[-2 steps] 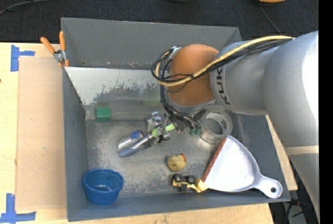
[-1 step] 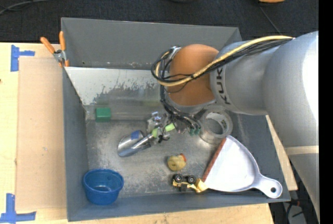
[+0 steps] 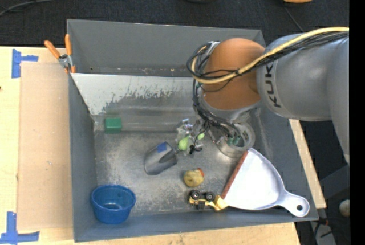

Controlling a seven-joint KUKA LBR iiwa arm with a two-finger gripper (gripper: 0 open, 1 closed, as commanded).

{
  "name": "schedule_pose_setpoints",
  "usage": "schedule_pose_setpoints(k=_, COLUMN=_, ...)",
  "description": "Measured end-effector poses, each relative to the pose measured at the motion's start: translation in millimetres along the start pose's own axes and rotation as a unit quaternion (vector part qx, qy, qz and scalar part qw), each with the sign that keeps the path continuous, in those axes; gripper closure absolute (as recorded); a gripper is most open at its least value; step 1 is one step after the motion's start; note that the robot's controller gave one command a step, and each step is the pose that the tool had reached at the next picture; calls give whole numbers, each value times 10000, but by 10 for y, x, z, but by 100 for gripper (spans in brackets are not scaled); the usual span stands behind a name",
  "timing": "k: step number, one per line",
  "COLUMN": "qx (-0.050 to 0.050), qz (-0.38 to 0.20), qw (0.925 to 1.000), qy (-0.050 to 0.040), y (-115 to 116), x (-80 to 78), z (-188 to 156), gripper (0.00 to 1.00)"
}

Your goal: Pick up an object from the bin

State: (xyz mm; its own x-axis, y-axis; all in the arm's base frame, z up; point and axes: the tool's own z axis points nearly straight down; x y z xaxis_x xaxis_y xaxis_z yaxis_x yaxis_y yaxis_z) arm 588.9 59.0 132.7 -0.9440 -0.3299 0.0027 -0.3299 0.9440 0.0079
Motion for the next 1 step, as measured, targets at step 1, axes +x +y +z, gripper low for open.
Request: schedule_pose_setpoints(k=1, qx=-3, qz=115, qw=9999, qy=2, y=24, x=-131, z=-848, gripper=100)
